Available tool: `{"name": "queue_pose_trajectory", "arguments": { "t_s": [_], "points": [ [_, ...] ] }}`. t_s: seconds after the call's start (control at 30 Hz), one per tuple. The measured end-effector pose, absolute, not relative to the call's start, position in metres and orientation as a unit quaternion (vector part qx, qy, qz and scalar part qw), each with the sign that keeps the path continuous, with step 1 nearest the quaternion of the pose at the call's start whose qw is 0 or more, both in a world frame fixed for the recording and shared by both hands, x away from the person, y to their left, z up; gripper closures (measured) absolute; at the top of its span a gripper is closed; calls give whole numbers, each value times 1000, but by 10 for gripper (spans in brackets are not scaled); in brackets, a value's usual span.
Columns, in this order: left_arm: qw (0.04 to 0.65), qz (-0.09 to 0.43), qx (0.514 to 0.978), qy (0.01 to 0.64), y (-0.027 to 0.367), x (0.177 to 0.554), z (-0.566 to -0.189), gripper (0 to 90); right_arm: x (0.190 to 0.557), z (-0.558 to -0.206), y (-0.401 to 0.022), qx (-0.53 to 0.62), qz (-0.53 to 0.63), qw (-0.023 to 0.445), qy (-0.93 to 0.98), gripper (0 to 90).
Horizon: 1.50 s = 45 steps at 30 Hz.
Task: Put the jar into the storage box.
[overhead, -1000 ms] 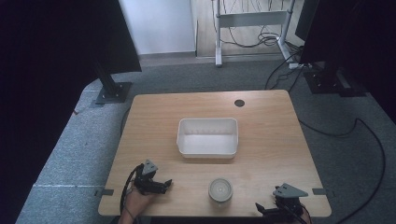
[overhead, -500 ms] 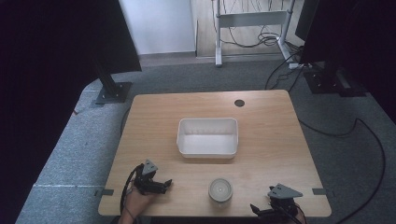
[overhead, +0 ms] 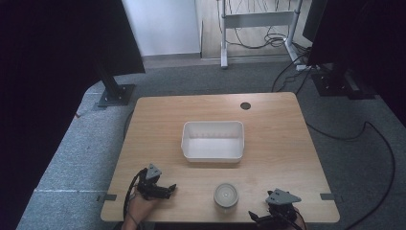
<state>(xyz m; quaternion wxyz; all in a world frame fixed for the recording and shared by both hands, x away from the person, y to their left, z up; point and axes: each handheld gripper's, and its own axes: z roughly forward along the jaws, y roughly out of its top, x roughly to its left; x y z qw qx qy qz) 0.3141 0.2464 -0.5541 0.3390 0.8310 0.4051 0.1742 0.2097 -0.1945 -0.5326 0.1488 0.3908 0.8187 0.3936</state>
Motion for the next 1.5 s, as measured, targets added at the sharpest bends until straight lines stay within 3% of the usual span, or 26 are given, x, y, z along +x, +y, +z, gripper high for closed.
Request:
{"name": "queue_pose_trajectory", "arguments": {
  "t_s": [1.5],
  "points": [
    [337,175,831,407,247,314,-554,6,221,-528,-131,307,424,110,845,0]
  ]
}}
